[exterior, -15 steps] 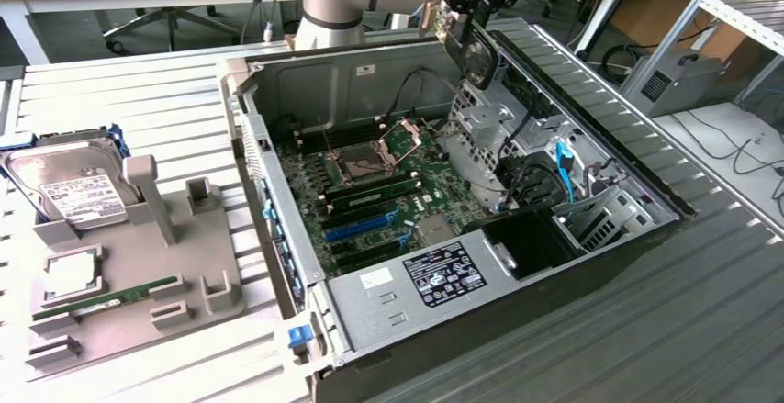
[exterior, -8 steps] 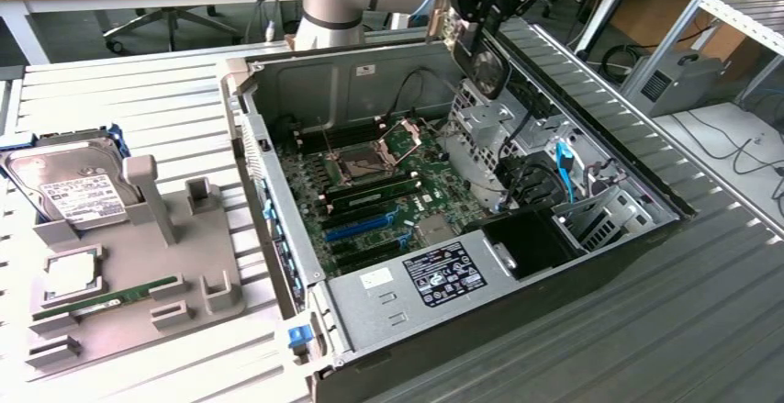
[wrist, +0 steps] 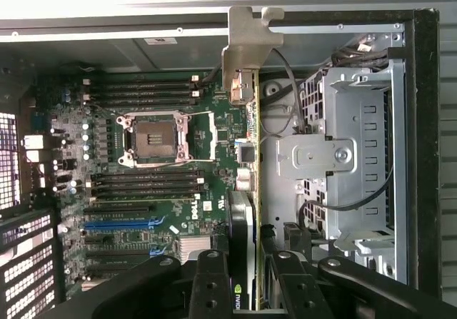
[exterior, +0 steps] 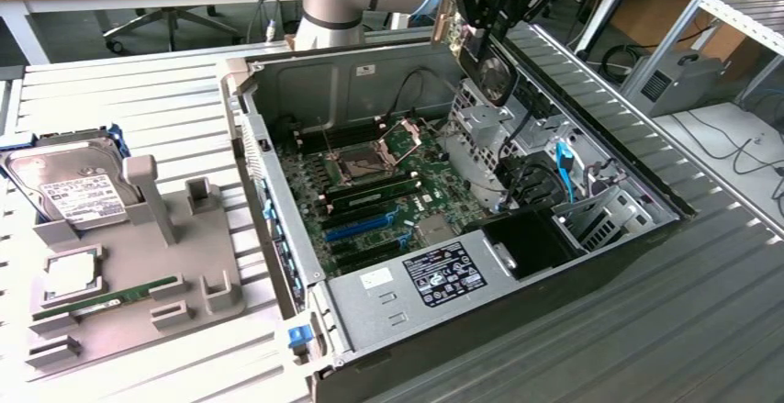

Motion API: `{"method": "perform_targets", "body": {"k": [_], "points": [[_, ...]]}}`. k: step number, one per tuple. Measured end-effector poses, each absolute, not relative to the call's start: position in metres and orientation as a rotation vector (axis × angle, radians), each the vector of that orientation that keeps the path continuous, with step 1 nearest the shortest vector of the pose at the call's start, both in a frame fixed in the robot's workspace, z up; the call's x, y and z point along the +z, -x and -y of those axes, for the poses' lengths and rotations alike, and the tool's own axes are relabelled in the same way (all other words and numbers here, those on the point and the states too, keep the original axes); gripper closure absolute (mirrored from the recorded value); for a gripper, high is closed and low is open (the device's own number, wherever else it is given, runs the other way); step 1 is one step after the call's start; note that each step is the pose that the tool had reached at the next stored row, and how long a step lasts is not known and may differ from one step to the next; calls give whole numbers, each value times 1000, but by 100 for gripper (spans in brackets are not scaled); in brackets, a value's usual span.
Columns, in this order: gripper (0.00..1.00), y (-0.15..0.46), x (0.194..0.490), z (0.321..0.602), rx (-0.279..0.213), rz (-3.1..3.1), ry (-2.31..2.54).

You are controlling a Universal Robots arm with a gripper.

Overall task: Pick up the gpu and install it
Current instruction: 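Insert the gpu into the slot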

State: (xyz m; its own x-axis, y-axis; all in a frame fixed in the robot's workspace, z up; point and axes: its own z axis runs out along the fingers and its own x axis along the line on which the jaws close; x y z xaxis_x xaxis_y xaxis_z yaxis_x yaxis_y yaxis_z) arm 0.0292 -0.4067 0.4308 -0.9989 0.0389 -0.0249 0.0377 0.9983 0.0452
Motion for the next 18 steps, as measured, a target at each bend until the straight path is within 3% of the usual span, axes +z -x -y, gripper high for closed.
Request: {"method": "perform_targets", "body": {"k": [18], "points": [[73, -29, 431, 407, 72, -3115, 113]]}}
